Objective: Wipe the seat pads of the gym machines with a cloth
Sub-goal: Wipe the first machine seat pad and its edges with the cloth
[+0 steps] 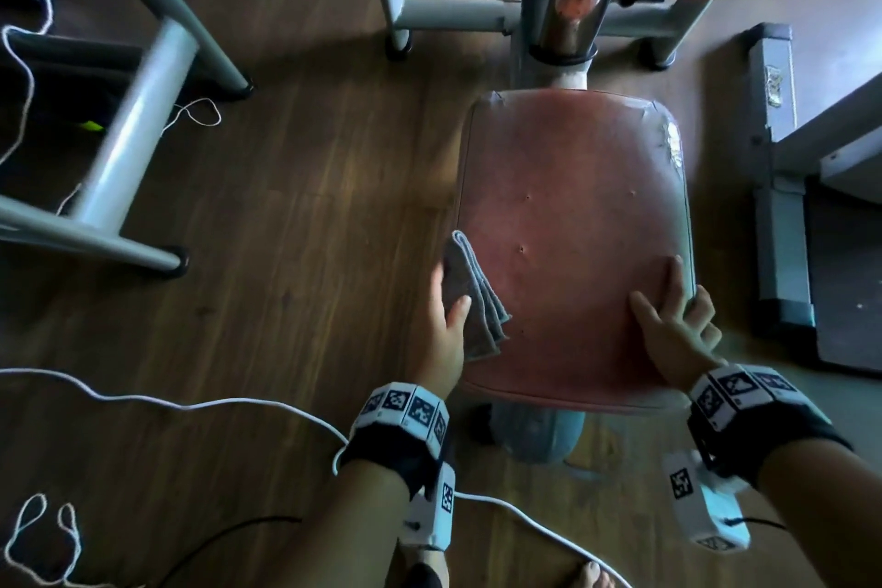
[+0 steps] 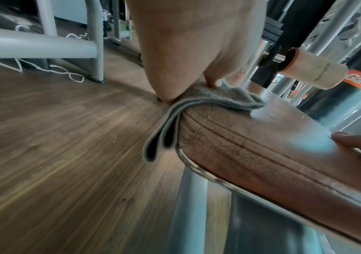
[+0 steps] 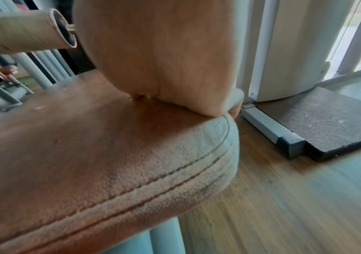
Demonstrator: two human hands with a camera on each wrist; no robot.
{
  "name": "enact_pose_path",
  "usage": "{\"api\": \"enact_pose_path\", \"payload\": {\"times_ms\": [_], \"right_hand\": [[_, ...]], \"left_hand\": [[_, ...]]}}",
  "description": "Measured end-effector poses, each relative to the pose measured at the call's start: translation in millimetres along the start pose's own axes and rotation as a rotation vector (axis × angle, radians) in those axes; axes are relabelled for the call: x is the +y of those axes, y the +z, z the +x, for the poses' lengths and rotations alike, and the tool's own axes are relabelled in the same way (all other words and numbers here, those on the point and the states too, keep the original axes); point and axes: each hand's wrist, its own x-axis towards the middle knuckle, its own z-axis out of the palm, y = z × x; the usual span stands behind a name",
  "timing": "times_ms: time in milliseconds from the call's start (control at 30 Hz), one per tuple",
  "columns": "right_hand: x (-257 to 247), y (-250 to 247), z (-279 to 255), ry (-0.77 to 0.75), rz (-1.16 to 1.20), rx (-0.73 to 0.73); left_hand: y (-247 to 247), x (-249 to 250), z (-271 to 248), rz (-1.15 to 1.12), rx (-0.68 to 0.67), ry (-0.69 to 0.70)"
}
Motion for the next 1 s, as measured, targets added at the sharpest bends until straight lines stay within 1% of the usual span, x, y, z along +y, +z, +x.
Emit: {"api": "enact_pose_path", "payload": {"times_ms": [33, 100, 133, 200, 267, 367, 467, 500, 567, 667, 733, 900, 1000], "right_hand": [[-0.4, -0.8, 0.3, 0.005, 0.011, -0.007], [-1.2, -0.2, 0.4, 0.013, 0.011, 0.002], [-1.4, 0.6, -0.2, 0.015, 0.005, 0.009], [-1.3, 2.0, -0.4, 0.016, -0.005, 0.018], [0.3, 3.1, 0.3, 0.012, -0.009, 0.021], [1.9, 4.2, 0.9, 0.004, -0.023, 0.044], [1.8, 5.8, -1.0, -0.011, -0.043, 0.067], [1.4, 6.1, -1.7, -0.017, -0.044, 0.074], [1.1, 6.2, -2.6, -0.026, -0.039, 0.09], [1.6, 6.5, -2.5, -0.037, -0.051, 0.095], [2.7, 6.6, -2.2, -0.043, -0.059, 0.088], [3.4, 4.2, -1.7, -0.045, -0.046, 0.065], [-0.9, 1.8, -4.0, -0.046, -0.007, 0.043]], "left_hand": [[-3.1, 0.7, -3.0, 0.076, 0.01, 0.013], [-9.4, 6.1, -13.5, 0.255, 0.064, 0.109], [-11.5, 8.5, -21.1, 0.279, 0.08, 0.137], [-12.3, 12.4, -36.6, 0.235, 0.065, 0.119], [-11.3, 10.0, -38.9, 0.209, 0.047, 0.087], [-7.6, 6.7, -14.8, 0.199, 0.03, 0.088], [-5.6, 12.9, 11.3, 0.063, -0.055, 0.048], [-6.2, 14.4, 13.3, 0.056, -0.062, 0.049], [-9.2, 18.3, 5.9, 0.078, -0.052, 0.063], [-14.6, 21.3, -18.4, 0.113, -0.017, 0.058], [-16.1, 21.3, -24.9, 0.112, -0.019, 0.05], [-7.2, 18.7, 7.6, 0.048, -0.062, 0.013], [-7.6, 20.6, 2.0, 0.075, -0.05, 0.009]]}}
